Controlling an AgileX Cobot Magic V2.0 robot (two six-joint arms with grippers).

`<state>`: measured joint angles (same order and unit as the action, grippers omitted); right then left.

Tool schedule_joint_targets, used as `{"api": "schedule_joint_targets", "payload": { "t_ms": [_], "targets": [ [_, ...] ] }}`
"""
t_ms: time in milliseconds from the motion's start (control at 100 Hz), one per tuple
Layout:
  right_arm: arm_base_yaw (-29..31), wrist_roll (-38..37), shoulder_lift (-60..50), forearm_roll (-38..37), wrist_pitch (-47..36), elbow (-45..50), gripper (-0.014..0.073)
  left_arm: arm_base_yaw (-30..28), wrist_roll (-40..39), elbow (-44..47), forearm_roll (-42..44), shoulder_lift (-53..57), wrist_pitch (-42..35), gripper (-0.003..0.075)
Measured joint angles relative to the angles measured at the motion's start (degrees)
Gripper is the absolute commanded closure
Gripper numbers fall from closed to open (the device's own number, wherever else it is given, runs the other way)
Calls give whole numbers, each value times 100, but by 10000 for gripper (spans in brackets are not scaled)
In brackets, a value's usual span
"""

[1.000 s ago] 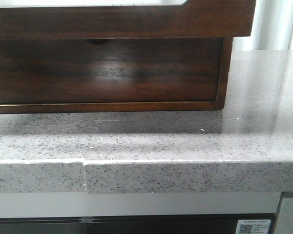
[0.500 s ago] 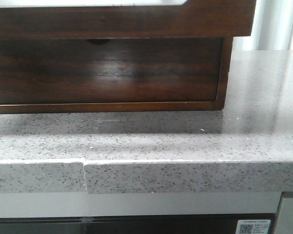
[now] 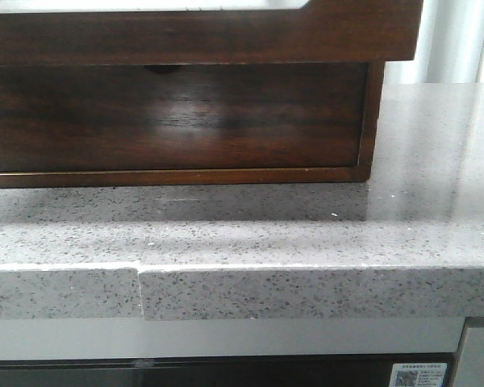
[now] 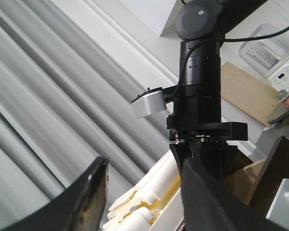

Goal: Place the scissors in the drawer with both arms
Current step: 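Open the right gripper to drop the scissors inside the drawer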

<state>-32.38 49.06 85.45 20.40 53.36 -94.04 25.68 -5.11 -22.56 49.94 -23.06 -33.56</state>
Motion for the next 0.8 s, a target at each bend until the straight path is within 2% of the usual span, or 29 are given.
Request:
{"api": "schedule_joint_targets", "payload": {
  "t_ms": [110, 170, 360, 450, 640, 800],
  "targets": [
    [0, -12, -151, -13, 137, 0, 578, 0, 0, 0, 0, 13, 0, 396],
    [0, -11, -274, -13, 238, 0, 659, 0, 0, 0, 0, 64, 0, 437],
    [0, -48, -628, -13, 670, 0, 654, 0, -58, 43, 0, 383, 0, 658],
    [0, -155, -774, -17, 854, 0, 654, 0, -291, 155, 0, 584, 0, 738],
    [0, -311, -1144, -29, 997, 0, 654, 0, -927, 451, 197, 1048, 41, 742],
    [0, -528, -1539, -38, 1009, 0, 654, 0, -1545, 666, 288, 1432, 416, 742]
  ]
}}
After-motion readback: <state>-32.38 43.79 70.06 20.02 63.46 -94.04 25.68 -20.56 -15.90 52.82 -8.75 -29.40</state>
